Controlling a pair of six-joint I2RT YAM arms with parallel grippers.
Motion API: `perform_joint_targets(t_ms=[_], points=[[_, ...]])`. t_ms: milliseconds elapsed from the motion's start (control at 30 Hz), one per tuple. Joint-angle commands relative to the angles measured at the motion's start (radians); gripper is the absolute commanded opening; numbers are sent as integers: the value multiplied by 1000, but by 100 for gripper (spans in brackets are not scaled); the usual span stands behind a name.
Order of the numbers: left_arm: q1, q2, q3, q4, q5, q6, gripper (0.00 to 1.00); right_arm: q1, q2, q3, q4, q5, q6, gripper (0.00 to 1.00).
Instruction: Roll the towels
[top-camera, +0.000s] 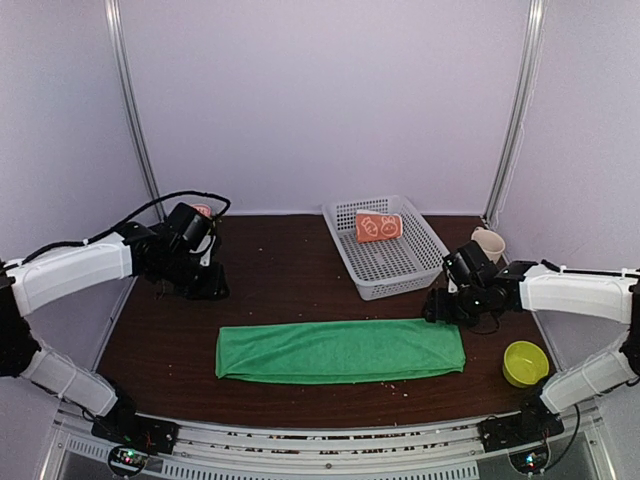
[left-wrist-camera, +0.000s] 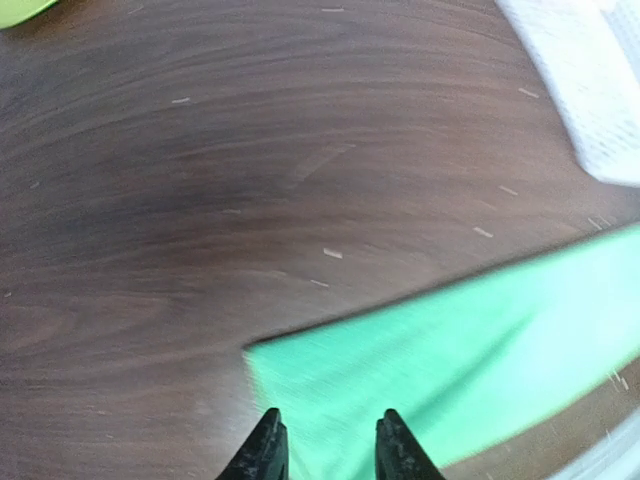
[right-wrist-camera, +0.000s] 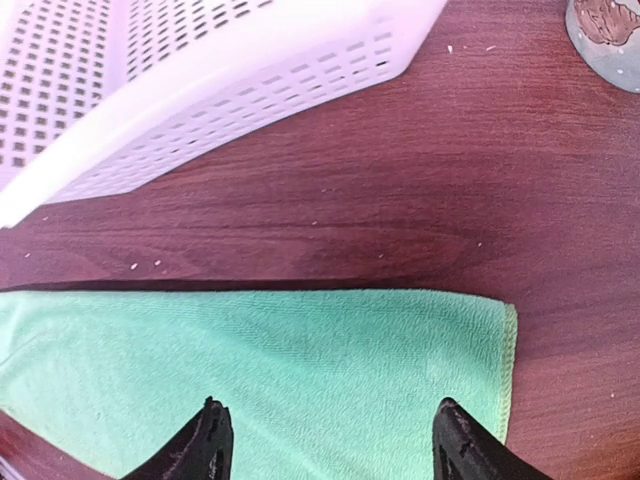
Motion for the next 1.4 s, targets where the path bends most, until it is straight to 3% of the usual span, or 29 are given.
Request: perform_joint_targets(t_ms=[0, 133, 233, 533, 700, 833, 933, 1000, 1233, 1367], points=[[-160, -12, -47, -48, 80, -25, 29, 38, -52, -4, -49, -4, -13, 68], [-256, 61, -90, -12, 107, -46, 19, 57, -43, -37, -24, -7, -3, 66], [-264, 116, -128, 24, 121, -47, 12, 57, -32, -56, -2, -21, 16, 65], [-265, 136, -269, -39, 67, -78, 6, 64, -76, -117, -5, -8, 41, 66], [-264, 56, -277, -109, 11, -80, 18, 60, -108, -151, -36, 66, 75, 69], [-265, 40, -196, -185, -32, -76, 30, 51, -147, -165, -53, 102, 113, 70], [-264, -14, -103, -205, -62, -66, 49, 45, -174, -175, -58, 111, 143, 70], [-264, -30, -35, -175, -54, -51, 55, 41, -190, -187, -62, 105, 167, 69], [-264, 108, 109, 128, 79, -29, 57, 41, -236, -254, -98, 64, 214, 66], [-264, 244, 160, 178, 121, -29, 53, 39, -242, -305, -94, 9, 214, 63]])
